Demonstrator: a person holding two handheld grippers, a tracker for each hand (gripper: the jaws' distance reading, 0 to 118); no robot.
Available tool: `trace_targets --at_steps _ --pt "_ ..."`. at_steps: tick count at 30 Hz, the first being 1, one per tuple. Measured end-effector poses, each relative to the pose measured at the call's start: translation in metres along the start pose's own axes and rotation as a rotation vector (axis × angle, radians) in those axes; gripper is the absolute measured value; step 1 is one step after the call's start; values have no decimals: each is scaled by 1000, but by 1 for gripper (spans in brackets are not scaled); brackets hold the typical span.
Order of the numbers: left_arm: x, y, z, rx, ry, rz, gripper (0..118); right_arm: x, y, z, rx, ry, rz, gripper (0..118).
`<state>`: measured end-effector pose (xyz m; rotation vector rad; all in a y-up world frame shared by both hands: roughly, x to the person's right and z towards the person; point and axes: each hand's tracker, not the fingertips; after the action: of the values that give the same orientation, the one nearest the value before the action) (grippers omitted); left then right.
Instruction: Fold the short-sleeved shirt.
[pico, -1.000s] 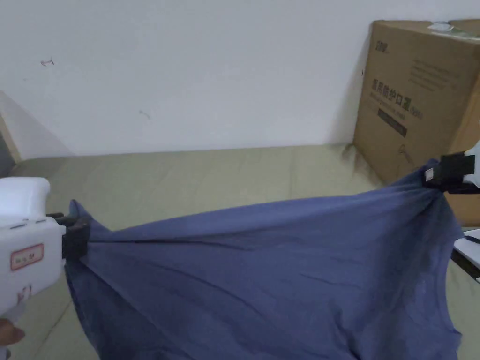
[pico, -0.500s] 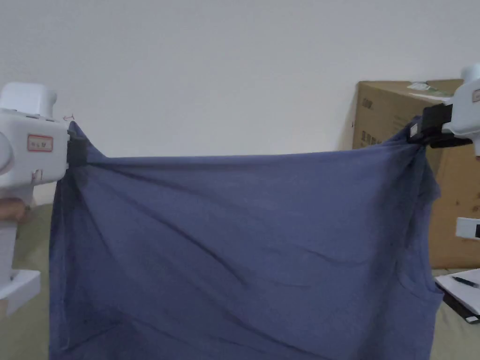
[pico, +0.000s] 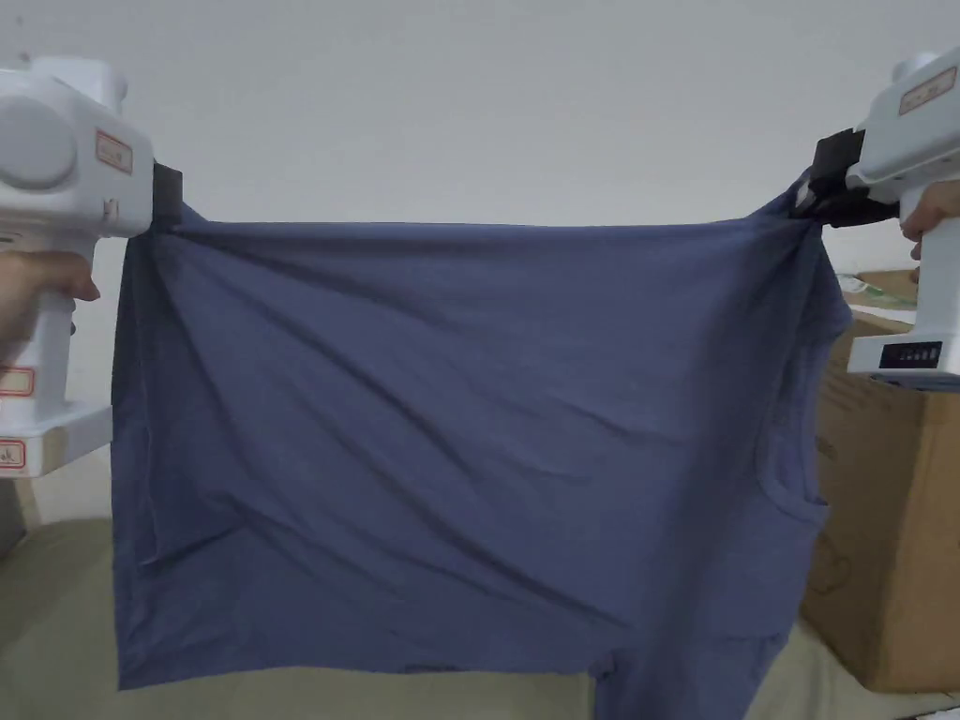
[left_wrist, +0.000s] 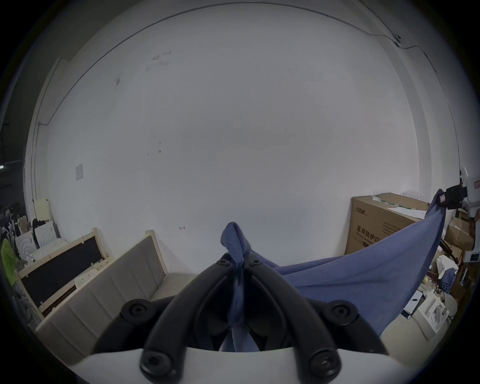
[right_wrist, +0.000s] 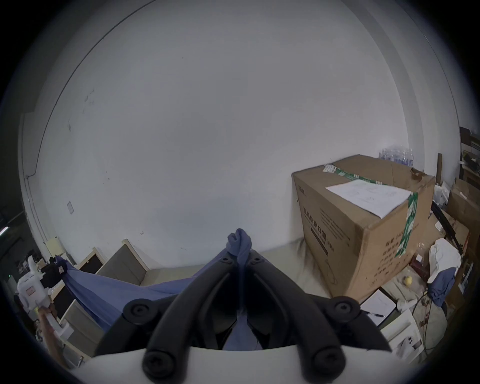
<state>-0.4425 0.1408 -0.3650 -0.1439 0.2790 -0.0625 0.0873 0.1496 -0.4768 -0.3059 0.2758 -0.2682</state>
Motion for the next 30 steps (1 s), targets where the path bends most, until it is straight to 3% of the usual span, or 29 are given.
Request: trace_targets --at_steps 4,8,10,13,19,26,28,29,30 --pt "-2 -2 -22 11 17 -1 3 -8 5 -12 23 8 26 4" --pt "1 -15 -59 -31 33 -14 3 -4 -3 -34 2 27 -2 4" --pt "4 -32 -77 -27 36 -5 3 -4 -16 -52 -10 -4 46 4" --pt "10 -72 -111 -101 24 0 3 2 -50 -91 -104 -46 89 4" --pt "23 -206 -180 -328 26 33 3 40 -166 -178 -300 -96 78 4" --pt "43 -383 -217 -658 53 72 3 102 -323 -258 -575 -141 -58 4" --pt "46 -413 -220 -727 56 129 3 118 -353 -266 -600 -115 -258 4" --pt "47 -425 -220 -736 46 173 3 125 -368 -271 -614 -82 -291 4" --pt "49 -435 -222 -742 45 183 3 129 -379 -277 -636 -118 -280 4"
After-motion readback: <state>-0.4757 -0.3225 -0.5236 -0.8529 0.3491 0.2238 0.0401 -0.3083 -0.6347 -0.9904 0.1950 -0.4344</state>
